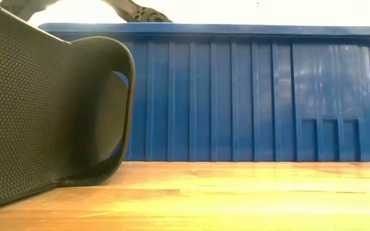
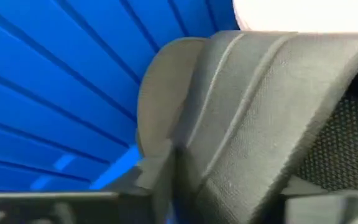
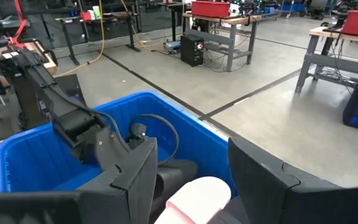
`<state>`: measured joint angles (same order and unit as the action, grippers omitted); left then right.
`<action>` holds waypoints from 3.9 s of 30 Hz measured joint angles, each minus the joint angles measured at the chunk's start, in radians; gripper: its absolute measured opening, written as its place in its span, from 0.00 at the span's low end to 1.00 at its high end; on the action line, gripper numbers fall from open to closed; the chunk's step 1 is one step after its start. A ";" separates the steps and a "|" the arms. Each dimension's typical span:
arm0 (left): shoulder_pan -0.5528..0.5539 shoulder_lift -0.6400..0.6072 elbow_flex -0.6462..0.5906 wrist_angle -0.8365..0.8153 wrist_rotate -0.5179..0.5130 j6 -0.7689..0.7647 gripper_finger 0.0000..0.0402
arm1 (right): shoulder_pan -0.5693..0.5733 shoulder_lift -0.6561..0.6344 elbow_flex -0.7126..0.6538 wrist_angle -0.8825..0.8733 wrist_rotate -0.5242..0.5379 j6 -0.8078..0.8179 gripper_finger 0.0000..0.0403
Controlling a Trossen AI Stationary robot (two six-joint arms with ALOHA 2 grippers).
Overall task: Pick and place slides into bin
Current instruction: Put the black slide into the blue bin
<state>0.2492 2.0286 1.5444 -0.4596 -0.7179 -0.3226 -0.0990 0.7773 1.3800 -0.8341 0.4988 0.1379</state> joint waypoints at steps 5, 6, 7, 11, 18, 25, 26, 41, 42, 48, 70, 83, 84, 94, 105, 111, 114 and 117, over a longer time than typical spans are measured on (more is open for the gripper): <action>0.004 -0.016 0.009 -0.015 0.087 0.047 0.57 | 0.000 0.000 0.000 0.000 0.000 -0.017 0.46; 0.006 -0.018 0.017 -0.018 0.131 0.071 0.63 | 0.000 0.000 0.000 0.000 0.000 -0.022 0.46; 0.009 -0.019 0.026 -0.019 0.175 0.084 0.68 | 0.000 0.000 0.000 0.000 0.000 -0.025 0.46; 0.014 -0.020 0.049 -0.029 0.305 0.095 0.84 | 0.000 0.000 0.000 0.000 0.000 -0.028 0.46; 0.013 -0.019 0.081 -0.083 0.326 0.179 0.95 | 0.000 0.000 0.000 0.000 0.000 -0.036 0.46; 0.013 -0.036 0.096 -0.127 0.370 0.207 0.96 | 0.000 0.000 0.000 -0.009 0.000 -0.038 0.46; 0.014 -0.044 0.095 -0.128 0.387 0.207 0.96 | 0.000 0.000 0.000 -0.009 0.000 -0.038 0.46; 0.012 -0.145 0.086 -0.169 0.481 0.199 0.96 | 0.000 0.001 0.000 -0.030 0.000 -0.037 0.46; 0.011 -0.149 0.088 -0.190 0.496 0.194 0.96 | 0.000 0.002 0.000 -0.030 0.000 -0.037 0.46; 0.012 -0.247 0.095 -0.142 0.793 -0.196 0.96 | 0.000 0.002 0.000 -0.030 0.000 -0.035 0.46; -0.417 -0.614 0.069 -0.231 0.958 -0.444 0.96 | 0.001 0.012 0.001 -0.021 -0.012 0.189 0.46; -0.791 -0.469 0.057 -0.510 0.577 -0.326 0.96 | 0.003 0.093 -0.019 -0.023 -0.055 0.383 0.46; -0.811 -0.453 0.057 -0.523 0.577 -0.341 0.96 | 0.003 0.106 -0.021 -0.024 -0.057 0.386 0.46; -1.048 -0.388 0.003 -0.800 0.494 -0.752 0.96 | 0.003 0.270 -0.026 -0.022 -0.065 0.446 0.46; -1.223 -0.387 -0.240 -0.562 0.286 -1.082 0.96 | 0.006 0.390 -0.027 -0.021 -0.110 0.444 0.46; -1.228 -0.369 -0.372 -0.463 0.212 -1.176 0.96 | 0.007 0.382 -0.027 -0.006 -0.107 0.441 0.46; -1.225 -0.357 -0.404 -0.465 0.176 -1.190 0.96 | 0.009 0.369 -0.026 0.011 -0.107 0.441 0.46; -1.226 -0.348 -0.419 -0.452 0.125 -1.190 0.96 | 0.009 0.361 -0.026 0.010 -0.106 0.442 0.46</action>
<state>-0.9768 1.6808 1.1252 -0.9117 -0.5928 -1.5129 -0.0898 1.1378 1.3536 -0.8238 0.3927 0.5800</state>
